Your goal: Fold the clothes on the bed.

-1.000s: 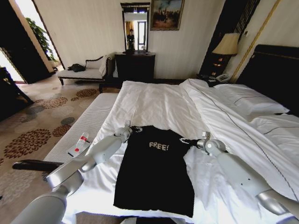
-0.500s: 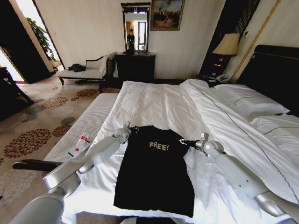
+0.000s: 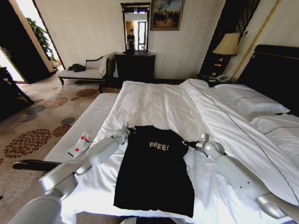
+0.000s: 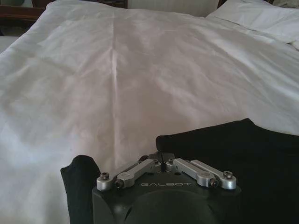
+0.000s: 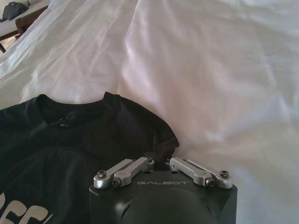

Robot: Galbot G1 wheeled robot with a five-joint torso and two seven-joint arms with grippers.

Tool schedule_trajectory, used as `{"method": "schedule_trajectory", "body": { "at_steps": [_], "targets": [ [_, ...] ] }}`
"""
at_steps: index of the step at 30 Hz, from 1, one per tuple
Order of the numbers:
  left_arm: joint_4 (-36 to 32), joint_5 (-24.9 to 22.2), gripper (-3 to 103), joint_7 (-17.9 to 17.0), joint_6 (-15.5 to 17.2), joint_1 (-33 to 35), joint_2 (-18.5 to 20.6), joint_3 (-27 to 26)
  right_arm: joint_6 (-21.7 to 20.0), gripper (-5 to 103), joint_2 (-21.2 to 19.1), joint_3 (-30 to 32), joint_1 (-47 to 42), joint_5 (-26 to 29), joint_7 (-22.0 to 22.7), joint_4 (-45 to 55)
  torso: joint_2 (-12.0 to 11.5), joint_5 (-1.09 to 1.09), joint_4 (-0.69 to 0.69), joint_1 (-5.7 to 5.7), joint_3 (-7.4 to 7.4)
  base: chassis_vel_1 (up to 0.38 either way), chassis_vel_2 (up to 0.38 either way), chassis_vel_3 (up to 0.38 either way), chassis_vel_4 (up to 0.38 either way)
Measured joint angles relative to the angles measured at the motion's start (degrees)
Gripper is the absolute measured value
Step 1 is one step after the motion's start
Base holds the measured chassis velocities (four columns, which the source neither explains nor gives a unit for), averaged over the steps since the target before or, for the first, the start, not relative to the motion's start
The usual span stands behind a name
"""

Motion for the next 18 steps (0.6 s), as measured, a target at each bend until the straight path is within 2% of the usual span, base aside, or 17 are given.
{"method": "schedule_trajectory", "body": {
  "at_steps": [9,11,12,15,16,18],
  "targets": [
    [-0.2,0.9,0,-0.3,-2.1,0.4,0.1,-1.4,3.1,2,0.1,-0.8,0.5,-1.2,-0.7,-0.2,0.0,0.00,-0.03,0.00,0.00,0.000,0.000,0.000,0.000],
    [-0.6,1.1,0,-0.4,-2.8,0.6,0.3,-2.1,7.0,2,0.3,-1.4,1.0,-3.5,-2.0,-0.8,0.0,0.00,-0.01,0.00,0.00,0.000,0.000,0.000,0.000],
    [-0.6,1.1,0,-0.4,-2.8,0.6,0.3,-2.1,7.0,2,0.3,-1.4,1.0,-3.5,-2.0,-0.8,0.0,0.00,-0.01,0.00,0.00,0.000,0.000,0.000,0.000],
    [-0.6,1.0,0,-0.5,-3.8,0.4,0.2,-3.4,15.2,2,0.9,-3.0,2.3,-9.8,-5.2,-1.9,0.0,-0.02,-0.01,0.00,0.00,0.000,0.000,0.000,0.000],
    [-0.6,1.0,0,-0.5,-3.8,0.4,0.2,-3.4,15.2,2,0.9,-3.0,2.3,-9.8,-5.2,-1.9,0.0,-0.02,-0.01,0.00,0.00,0.000,0.000,0.000,0.000],
    [-0.3,0.9,0,-0.6,-4.2,-0.1,0.1,-4.6,17.7,2,1.8,-4.0,3.3,-11.1,-5.6,-2.5,0.0,-0.02,-0.04,0.00,0.00,0.000,0.000,0.000,0.000]
  ]
}}
